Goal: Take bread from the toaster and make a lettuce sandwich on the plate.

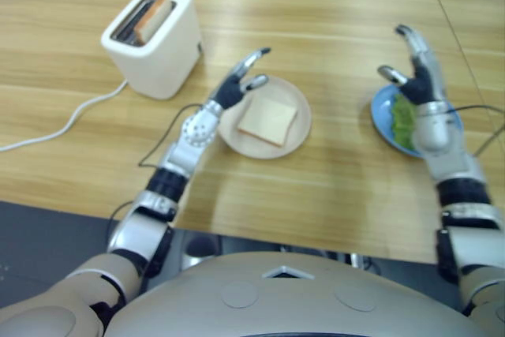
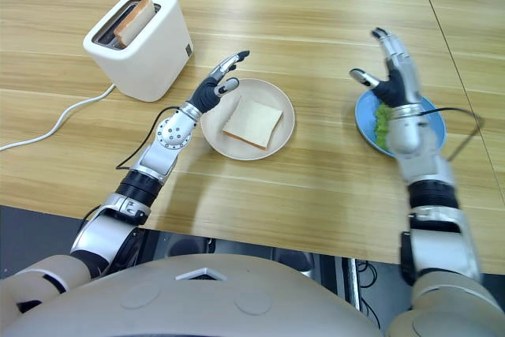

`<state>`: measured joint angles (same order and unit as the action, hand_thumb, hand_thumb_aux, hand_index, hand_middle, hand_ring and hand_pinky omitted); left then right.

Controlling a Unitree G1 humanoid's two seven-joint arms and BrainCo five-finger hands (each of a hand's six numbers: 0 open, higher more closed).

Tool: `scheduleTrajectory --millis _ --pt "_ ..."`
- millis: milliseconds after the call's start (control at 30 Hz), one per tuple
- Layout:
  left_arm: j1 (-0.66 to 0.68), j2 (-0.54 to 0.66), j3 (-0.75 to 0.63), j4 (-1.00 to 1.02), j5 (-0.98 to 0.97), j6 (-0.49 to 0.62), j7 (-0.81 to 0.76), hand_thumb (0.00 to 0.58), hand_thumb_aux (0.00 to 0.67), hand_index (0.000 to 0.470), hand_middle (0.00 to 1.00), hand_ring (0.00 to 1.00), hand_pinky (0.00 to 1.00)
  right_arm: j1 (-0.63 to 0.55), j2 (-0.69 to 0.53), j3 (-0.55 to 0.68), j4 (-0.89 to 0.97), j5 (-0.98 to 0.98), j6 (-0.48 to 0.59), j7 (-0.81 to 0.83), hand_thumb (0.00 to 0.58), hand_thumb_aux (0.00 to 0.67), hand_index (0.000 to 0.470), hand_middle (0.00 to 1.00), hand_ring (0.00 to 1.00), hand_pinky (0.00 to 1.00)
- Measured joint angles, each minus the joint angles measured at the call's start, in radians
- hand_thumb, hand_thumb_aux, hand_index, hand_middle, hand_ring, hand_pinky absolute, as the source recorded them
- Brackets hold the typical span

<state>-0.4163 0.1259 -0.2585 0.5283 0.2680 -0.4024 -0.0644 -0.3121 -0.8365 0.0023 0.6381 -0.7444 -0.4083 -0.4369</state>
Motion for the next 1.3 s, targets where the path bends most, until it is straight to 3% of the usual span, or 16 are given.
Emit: scheduleTrajectory --millis 67,167,467,667,1033,1067,1100,1133,1233,1267,1300 --pt "-0.012 0.004 0.005 0.070 0.016 0.001 0.042 0.000 0.000 0.000 0.00 0.00 0.00 -0.037 -0.063 0.076 0.102 -0.119 0.120 -0.030 0.000 0.000 0.000 0.00 0.00 0.00" --pt "-0.030 0.004 0.020 0.161 0.020 -0.005 0.073 0.000 0.000 0.000 0.00 0.00 0.00 -0.061 -0.087 0.183 0.255 -0.204 0.217 -0.024 0.000 0.000 0.000 0.00 0.00 0.00" --pt "-0.043 0.007 0.022 0.225 0.031 -0.038 0.090 0.000 0.000 0.000 0.00 0.00 0.00 -0.118 -0.071 0.368 0.465 -0.245 0.263 -0.013 0.000 0.000 0.000 0.00 0.00 0.00" --pt "-0.048 0.009 0.023 0.245 0.032 -0.040 0.091 0.000 0.000 0.000 0.00 0.00 0.00 -0.077 -0.066 0.396 0.460 -0.218 0.262 -0.033 0.000 0.000 0.000 0.00 0.00 0.00" --pt "-0.060 0.008 0.024 0.301 0.037 -0.041 0.110 0.000 0.000 0.000 0.00 0.00 0.00 0.050 -0.090 0.389 0.278 -0.169 0.290 -0.039 0.000 0.000 0.000 0.00 0.00 0.00" --pt "-0.060 0.008 0.024 0.302 0.038 -0.042 0.110 0.000 0.000 0.000 0.00 0.00 0.00 0.052 -0.090 0.389 0.277 -0.167 0.291 -0.036 0.261 0.173 0.119 0.00 0.00 0.00" --pt "-0.060 0.008 0.024 0.302 0.038 -0.042 0.110 0.000 0.000 0.000 0.00 0.00 0.00 0.054 -0.090 0.389 0.277 -0.163 0.292 -0.032 0.261 0.173 0.119 0.00 0.00 0.00" --pt "-0.060 0.008 0.024 0.303 0.039 -0.042 0.111 0.000 0.000 0.000 0.00 0.00 0.00 0.057 -0.090 0.390 0.277 -0.156 0.290 -0.028 0.491 0.407 0.280 0.00 0.00 0.00" --pt "-0.061 0.007 0.023 0.305 0.040 -0.042 0.111 0.000 0.000 0.000 0.00 0.00 0.00 0.063 -0.087 0.390 0.261 -0.148 0.287 -0.013 0.564 0.560 0.384 0.00 0.00 0.00" --pt "-0.061 0.007 0.023 0.305 0.040 -0.042 0.111 0.000 0.000 0.000 0.00 0.00 0.00 0.064 -0.085 0.390 0.258 -0.147 0.287 -0.011 0.579 0.649 0.446 0.00 0.00 0.00" --pt "-0.061 0.007 0.023 0.305 0.040 -0.042 0.111 0.000 0.000 0.000 0.00 0.00 0.00 0.062 -0.081 0.390 0.259 -0.145 0.286 -0.011 0.580 0.670 0.460 0.00 0.00 0.00"
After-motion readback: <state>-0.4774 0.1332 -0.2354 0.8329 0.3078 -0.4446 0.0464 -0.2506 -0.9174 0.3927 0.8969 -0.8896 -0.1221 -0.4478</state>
